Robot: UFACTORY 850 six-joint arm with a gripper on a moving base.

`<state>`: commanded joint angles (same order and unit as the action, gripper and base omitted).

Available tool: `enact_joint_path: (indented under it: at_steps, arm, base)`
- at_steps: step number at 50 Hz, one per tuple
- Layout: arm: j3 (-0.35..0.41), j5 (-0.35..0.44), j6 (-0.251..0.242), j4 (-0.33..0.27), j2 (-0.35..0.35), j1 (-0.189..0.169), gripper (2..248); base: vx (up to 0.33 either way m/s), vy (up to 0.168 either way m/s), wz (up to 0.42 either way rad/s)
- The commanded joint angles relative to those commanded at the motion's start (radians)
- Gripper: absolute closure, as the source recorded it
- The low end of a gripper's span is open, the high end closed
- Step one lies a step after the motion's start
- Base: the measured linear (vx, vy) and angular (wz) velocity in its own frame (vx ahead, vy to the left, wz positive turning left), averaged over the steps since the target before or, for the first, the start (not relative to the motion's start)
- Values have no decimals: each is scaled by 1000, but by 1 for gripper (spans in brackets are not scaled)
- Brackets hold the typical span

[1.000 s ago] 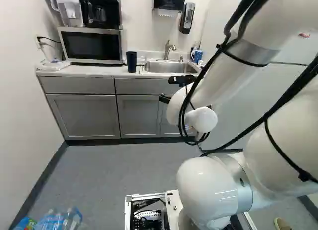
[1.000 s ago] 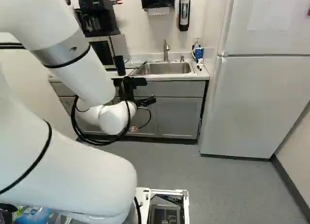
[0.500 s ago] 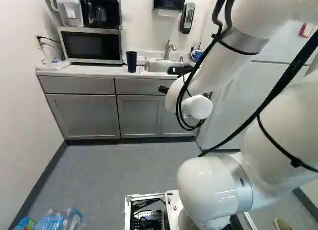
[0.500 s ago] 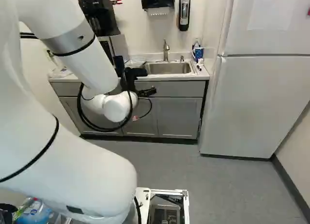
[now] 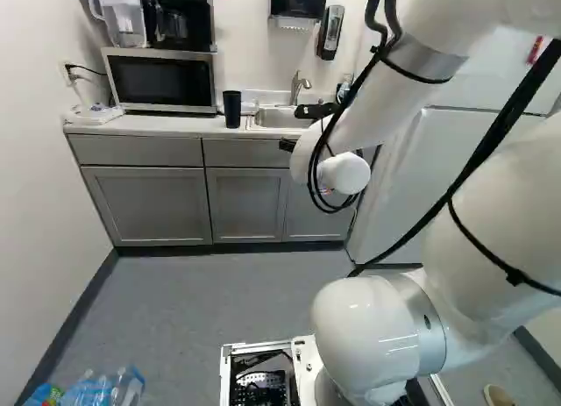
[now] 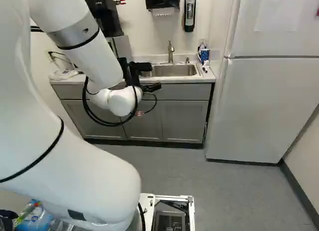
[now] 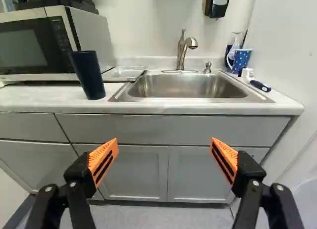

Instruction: Rinse the cup and place it in the tray

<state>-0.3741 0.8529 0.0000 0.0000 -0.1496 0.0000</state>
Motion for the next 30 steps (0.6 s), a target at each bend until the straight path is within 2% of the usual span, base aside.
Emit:
enact_joint_path:
  at_steps: [30]
  arm:
    - [-85, -57, 0, 0, 15, 0, 3]
  base:
    - [0, 0, 0]
